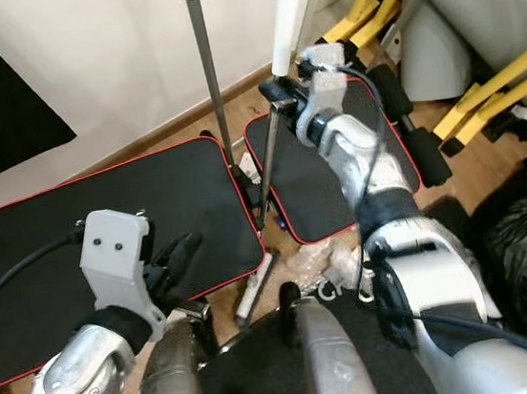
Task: Sweep floor
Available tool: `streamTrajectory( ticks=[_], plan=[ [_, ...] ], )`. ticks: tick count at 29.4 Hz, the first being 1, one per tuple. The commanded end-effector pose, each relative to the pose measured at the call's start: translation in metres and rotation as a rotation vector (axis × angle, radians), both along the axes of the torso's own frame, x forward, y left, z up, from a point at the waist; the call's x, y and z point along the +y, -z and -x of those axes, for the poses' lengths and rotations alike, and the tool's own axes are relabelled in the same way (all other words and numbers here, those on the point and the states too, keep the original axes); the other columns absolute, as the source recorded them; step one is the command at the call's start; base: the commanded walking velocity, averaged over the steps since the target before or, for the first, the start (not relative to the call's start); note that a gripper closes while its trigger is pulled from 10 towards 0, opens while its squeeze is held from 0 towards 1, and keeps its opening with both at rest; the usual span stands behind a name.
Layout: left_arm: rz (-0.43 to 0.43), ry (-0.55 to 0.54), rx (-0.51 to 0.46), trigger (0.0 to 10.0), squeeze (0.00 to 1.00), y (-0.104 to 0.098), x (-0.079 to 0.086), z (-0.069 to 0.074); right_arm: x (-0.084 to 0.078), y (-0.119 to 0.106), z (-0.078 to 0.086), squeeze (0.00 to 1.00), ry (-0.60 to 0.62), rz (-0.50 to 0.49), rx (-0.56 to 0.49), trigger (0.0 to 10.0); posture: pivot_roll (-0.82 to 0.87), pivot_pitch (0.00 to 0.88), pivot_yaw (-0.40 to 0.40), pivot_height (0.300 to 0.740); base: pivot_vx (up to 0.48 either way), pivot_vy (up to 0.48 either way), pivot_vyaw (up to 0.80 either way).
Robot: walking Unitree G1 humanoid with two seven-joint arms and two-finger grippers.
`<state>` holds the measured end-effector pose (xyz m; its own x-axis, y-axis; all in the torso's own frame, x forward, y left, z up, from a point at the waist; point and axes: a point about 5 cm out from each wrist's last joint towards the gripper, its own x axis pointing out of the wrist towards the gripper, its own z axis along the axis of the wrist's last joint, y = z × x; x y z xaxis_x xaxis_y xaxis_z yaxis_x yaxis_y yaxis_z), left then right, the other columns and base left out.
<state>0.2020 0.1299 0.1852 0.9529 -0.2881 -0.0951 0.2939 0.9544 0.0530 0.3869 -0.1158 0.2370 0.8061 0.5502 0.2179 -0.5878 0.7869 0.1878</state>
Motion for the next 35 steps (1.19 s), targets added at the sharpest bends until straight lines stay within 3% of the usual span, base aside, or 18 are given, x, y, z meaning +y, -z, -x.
streamTrajectory(
  ticks=[1,6,8,13,14,15,16,17,22,35],
  plan=[
    [0.008,0.014,0.029,10.0,0.0,0.007,-0.004,0.002,0.004,-0.008,0.007,0.0,-0.08,-0.06,-0.023,0.0,-0.02,0.415,-0.227,0.74,0.0,0.0,0.0],
    [0.01,0.007,0.026,10.0,0.0,0.007,-0.002,0.0,0.008,-0.01,0.018,0.0,-0.143,-0.074,-0.04,0.0,-0.03,0.405,-0.227,0.74,0.0,0.0,0.0],
    [0.012,-0.009,0.023,10.0,0.0,0.01,0.002,-0.01,0.014,-0.004,0.036,0.0,-0.252,-0.032,-0.05,0.0,-0.04,0.369,-0.222,0.74,0.0,0.0,0.0],
    [0.012,-0.016,0.017,10.0,0.0,0.011,0.003,-0.014,0.016,-0.002,0.047,0.0,-0.269,-0.021,-0.031,0.0,-0.04,0.348,-0.22,0.74,0.0,0.0,0.0],
    [0.01,-0.037,0.023,10.0,0.0,0.014,0.006,-0.019,0.023,0.003,0.054,0.0,-0.256,0.005,-0.002,4.2,-0.04,0.313,-0.218,0.74,0.0,0.0,0.0],
    [0.008,-0.051,0.027,10.0,0.0,0.016,0.008,-0.022,0.029,0.008,0.059,0.0,-0.242,0.027,0.019,6.5,-0.04,0.303,-0.218,0.74,0.0,0.0,0.0],
    [0.008,-0.051,0.027,10.0,0.0,0.016,0.008,-0.022,0.029,0.008,0.059,0.0,-0.242,0.027,0.019,6.5,-0.04,0.303,-0.218,0.74,0.0,0.0,0.0],
    [-0.003,-0.069,0.041,10.0,0.0,0.022,0.01,-0.027,0.036,0.015,0.065,0.0,-0.22,0.048,0.031,10.0,-0.05,0.286,-0.221,0.74,0.0,0.0,0.0],
    [0.009,-0.097,0.053,10.0,0.0,0.029,0.013,-0.033,0.043,0.024,0.078,0.0,-0.224,0.073,0.036,10.0,-0.05,0.25,-0.227,0.74,-0.048,0.0,0.0],
    [0.012,-0.089,0.053,10.0,0.0,0.038,0.01,-0.043,0.046,0.026,0.088,0.0,-0.233,0.117,0.031,10.0,-0.06,0.205,-0.208,0.74,-0.249,0.0,-0.12]
  ],
)
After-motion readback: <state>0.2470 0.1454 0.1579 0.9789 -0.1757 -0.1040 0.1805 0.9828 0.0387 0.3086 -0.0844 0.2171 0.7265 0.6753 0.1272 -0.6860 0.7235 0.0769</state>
